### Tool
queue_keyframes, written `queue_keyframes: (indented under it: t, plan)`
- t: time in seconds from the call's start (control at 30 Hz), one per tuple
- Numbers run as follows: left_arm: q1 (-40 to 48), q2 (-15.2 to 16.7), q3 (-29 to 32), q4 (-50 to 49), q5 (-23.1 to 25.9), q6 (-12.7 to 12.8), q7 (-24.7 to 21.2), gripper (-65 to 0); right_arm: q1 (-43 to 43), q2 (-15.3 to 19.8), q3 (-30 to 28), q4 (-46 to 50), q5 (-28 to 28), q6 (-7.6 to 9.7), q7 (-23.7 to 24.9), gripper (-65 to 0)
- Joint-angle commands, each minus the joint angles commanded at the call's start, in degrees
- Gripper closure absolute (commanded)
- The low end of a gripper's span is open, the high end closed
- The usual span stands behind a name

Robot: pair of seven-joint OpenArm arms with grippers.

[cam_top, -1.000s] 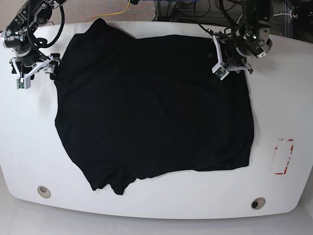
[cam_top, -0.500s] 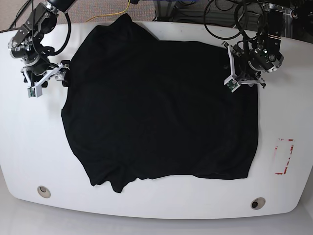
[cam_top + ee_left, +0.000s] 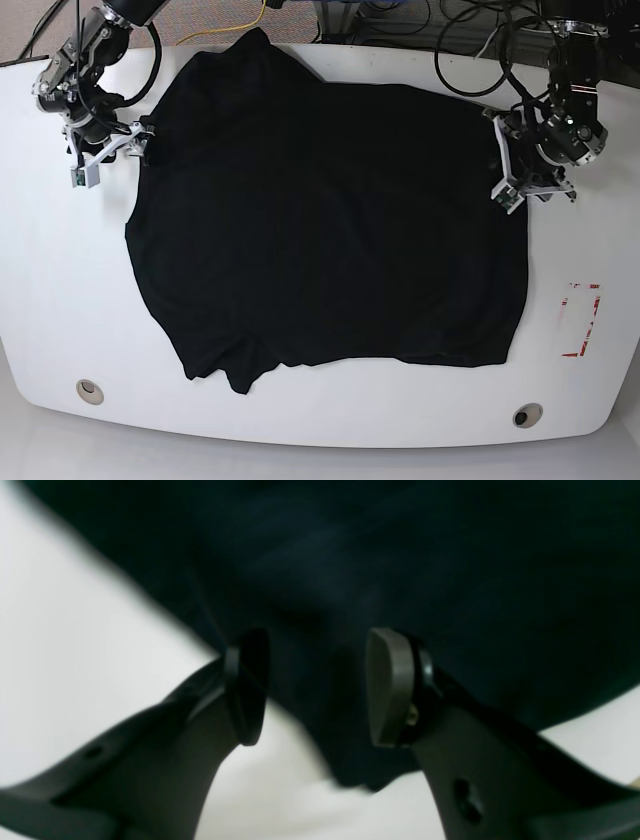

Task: Layout the t-shirt on the table in an organized manner, then fold the t-shirt properly
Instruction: 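Release the t-shirt and lift both grippers away from it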

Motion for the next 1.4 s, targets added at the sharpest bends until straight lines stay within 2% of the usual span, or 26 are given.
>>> queue_keyframes:
  t: [0.2,0.57,0.97,1.07,1.17,1.27,1.4]
  plan:
    - [-1.1,0.1,-2.5,0.8,0.0,0.0,-0.1,-28.1,-1.3,-0.9,0.0,-0.3,0.0,0.0,0.0,-54.5]
    - [-2.4,5.2,-13.5,0.9,0.0,0.0,0.0,-28.1,-2.8,-3.8,-0.1,-0.9,-0.2,0.0,0.0,-54.2]
    - [-7.2,12.7,-30.5,1.1,0.1,0.0,1.1,-28.1,-3.3,-4.2,-0.1,-1.0,-0.1,0.0,0.0,-53.1]
    - [-8.4,13.4,-33.6,0.8,0.1,0.0,4.1,-28.1,-3.3,-4.2,-0.2,-1.0,-0.1,0.0,0.0,-46.1]
    - [-9.5,13.5,-35.8,0.7,0.1,0.0,6.6,-28.1,-3.3,-4.2,-0.4,-0.9,-0.1,0.0,-0.1,-35.4]
    - [-9.8,13.5,-37.1,0.7,0.1,0.0,8.5,-28.1,-3.8,-4.2,-2.5,-0.7,-0.1,0.0,-0.1,-27.7]
    - [-9.8,13.5,-38.9,0.7,0.1,0.0,9.9,-28.2,-5.9,-4.2,-4.6,-0.6,1.1,0.0,-0.1,-26.5]
